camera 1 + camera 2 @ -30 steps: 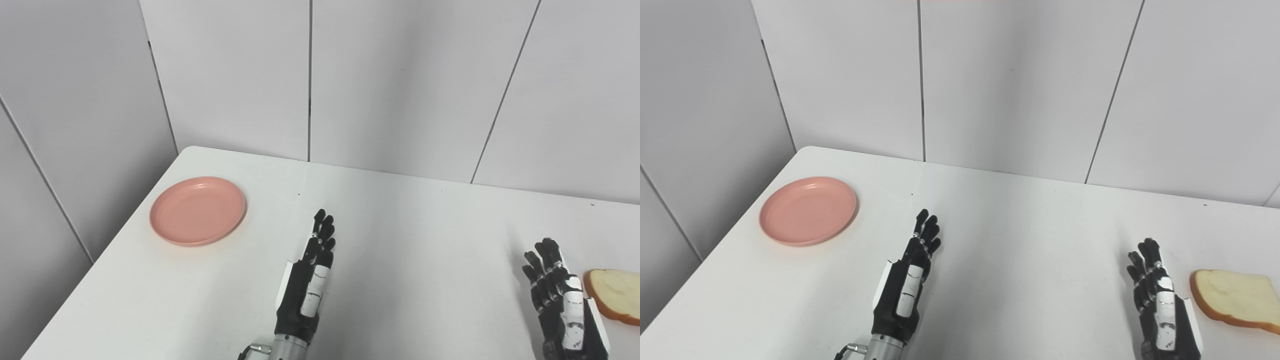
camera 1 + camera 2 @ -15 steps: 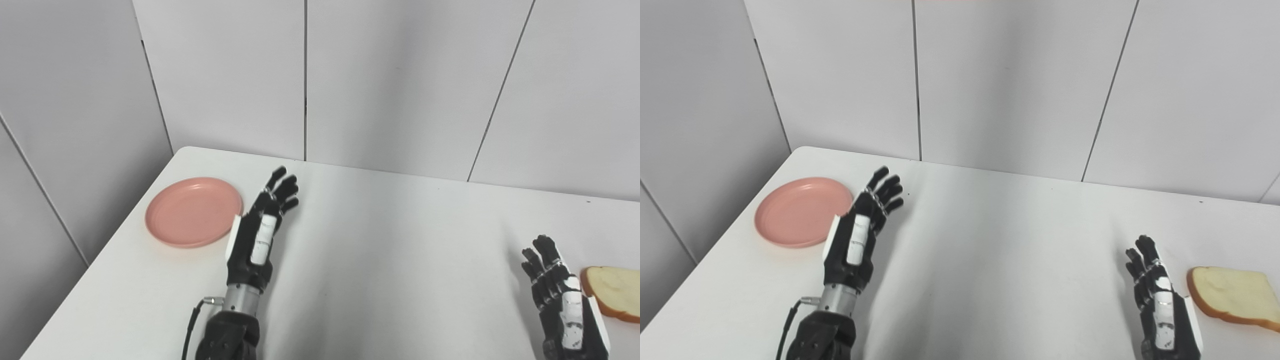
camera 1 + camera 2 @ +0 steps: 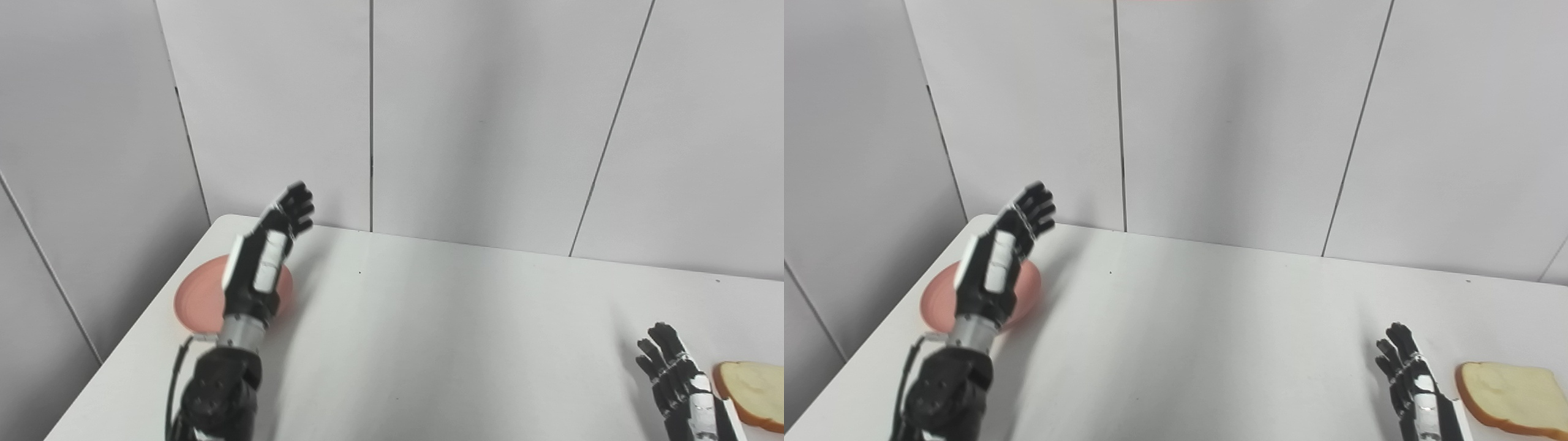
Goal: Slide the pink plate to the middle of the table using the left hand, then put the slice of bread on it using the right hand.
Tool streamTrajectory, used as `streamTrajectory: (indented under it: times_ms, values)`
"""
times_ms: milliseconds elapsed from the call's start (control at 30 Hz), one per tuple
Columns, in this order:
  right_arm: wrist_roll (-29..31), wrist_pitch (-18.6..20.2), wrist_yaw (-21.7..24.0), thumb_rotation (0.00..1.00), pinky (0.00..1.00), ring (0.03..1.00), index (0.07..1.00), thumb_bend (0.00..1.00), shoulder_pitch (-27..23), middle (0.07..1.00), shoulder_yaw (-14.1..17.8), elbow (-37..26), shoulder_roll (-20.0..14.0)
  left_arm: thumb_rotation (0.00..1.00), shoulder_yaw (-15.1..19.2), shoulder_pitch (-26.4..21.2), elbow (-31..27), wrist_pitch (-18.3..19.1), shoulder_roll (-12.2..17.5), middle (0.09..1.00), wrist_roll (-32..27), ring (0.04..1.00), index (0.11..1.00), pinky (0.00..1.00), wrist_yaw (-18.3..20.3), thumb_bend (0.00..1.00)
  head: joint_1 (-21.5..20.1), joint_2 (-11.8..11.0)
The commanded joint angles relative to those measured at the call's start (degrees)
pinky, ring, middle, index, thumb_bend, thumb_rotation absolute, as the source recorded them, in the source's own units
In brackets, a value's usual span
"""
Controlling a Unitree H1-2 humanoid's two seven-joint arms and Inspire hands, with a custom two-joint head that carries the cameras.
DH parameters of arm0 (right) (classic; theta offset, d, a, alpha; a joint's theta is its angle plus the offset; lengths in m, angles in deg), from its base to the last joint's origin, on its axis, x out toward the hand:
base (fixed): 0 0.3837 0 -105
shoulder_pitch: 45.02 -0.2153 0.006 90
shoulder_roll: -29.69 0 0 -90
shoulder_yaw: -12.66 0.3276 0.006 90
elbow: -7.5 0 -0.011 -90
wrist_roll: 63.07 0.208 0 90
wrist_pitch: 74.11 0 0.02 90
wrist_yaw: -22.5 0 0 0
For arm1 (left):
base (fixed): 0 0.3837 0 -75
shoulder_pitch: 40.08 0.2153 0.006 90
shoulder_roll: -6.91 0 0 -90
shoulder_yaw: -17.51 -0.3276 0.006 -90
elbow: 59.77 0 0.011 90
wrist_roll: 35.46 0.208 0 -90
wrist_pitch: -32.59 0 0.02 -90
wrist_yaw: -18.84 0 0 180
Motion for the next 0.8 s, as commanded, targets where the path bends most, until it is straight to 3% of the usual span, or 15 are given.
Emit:
streamTrajectory:
  times_ms: [0,167,300,500,633,767]
  values:
    - [0.34,-1.90,0.50,0.97,0.95,0.934,0.917,0.79,4.23,0.947,-1.28,8.43,2.94,0.90,1.91,-4.53,0.54,1.31,3.20,0.871,-3.10,0.884,0.834,0.84,1.82,0.97,-0.02,0.03]
    - [0.31,-1.77,0.50,0.97,0.94,0.927,0.915,0.79,4.40,0.939,-1.26,8.19,2.82,0.88,4.53,-7.71,3.89,2.89,6.79,0.861,-6.48,0.874,0.791,0.82,3.45,1.00,-0.09,0.39]
    - [0.26,-1.69,0.43,0.96,0.93,0.920,0.909,0.79,4.54,0.931,-1.23,7.82,2.83,0.89,6.75,-9.94,8.72,2.80,10.05,0.869,-9.14,0.885,0.826,0.82,5.23,0.97,-0.01,0.70]
    - [0.54,-1.51,0.67,0.96,0.92,0.920,0.911,0.79,4.87,0.929,-1.27,7.25,2.78,0.91,8.79,-12.33,18.32,0.30,14.47,0.864,-9.80,0.873,0.803,0.78,7.40,0.97,-0.09,1.13]
    - [0.23,-1.48,0.53,0.96,0.92,0.919,0.912,0.79,5.01,0.925,-1.30,7.03,2.74,0.90,10.46,-13.45,25.37,-2.26,16.67,0.863,-9.80,0.873,0.850,0.80,8.20,0.98,-0.21,1.30]
    - [0.63,-1.13,0.64,0.94,0.91,0.912,0.905,0.80,5.02,0.917,-1.20,6.91,2.73,0.90,11.48,-14.18,31.57,-4.82,18.38,0.856,-9.60,0.856,0.867,0.76,8.61,0.98,-0.14,1.62]
